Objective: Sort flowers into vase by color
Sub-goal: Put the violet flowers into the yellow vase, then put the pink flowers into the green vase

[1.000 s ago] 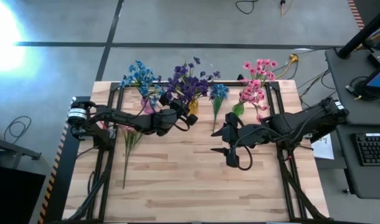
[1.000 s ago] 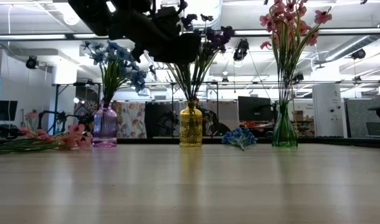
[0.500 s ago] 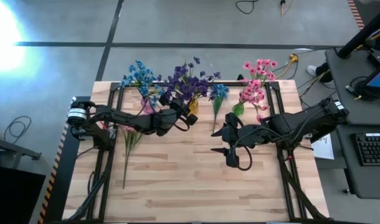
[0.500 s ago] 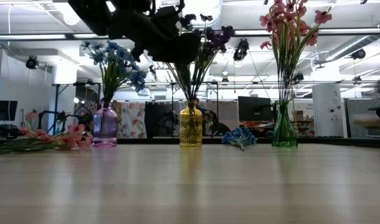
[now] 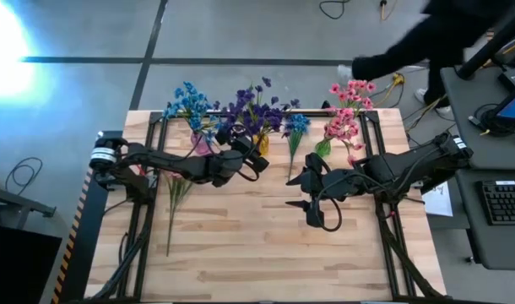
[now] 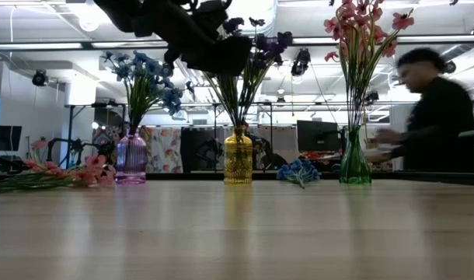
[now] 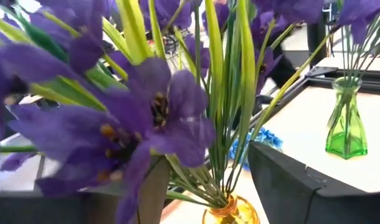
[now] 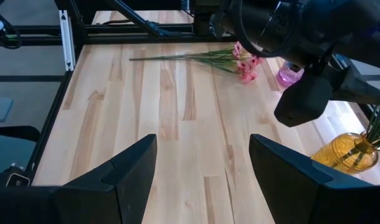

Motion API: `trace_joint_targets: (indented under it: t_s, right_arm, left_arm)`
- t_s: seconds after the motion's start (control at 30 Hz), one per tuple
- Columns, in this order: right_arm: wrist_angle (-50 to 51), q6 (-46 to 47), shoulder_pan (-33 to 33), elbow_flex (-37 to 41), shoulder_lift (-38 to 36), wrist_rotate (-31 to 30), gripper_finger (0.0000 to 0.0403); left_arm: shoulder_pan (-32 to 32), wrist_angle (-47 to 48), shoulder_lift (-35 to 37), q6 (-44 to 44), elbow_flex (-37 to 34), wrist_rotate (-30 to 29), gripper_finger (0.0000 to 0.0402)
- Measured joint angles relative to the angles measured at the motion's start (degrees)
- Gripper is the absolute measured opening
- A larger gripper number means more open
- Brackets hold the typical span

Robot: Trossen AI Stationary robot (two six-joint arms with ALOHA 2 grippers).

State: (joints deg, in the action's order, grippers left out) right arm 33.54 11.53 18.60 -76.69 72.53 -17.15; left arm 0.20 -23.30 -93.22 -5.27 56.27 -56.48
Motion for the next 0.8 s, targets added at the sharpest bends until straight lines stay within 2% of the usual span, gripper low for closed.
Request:
trace_joint_targets:
  t_s: [0.67,0.8]
  right_arm:
    - [-0.8,0.0,-0.1,0.0,0.0,-1.0,0.0247]
    - [-1.0,0.0,-0.1,0.0,0.0,-1.0,0.0247]
  left_arm:
    - [-3.1,12.1,4.1,6.2,0.2,0.0,0.0207]
    - [-4.1,16.0,5.7,7.7,0.2,-1.7,0.0207]
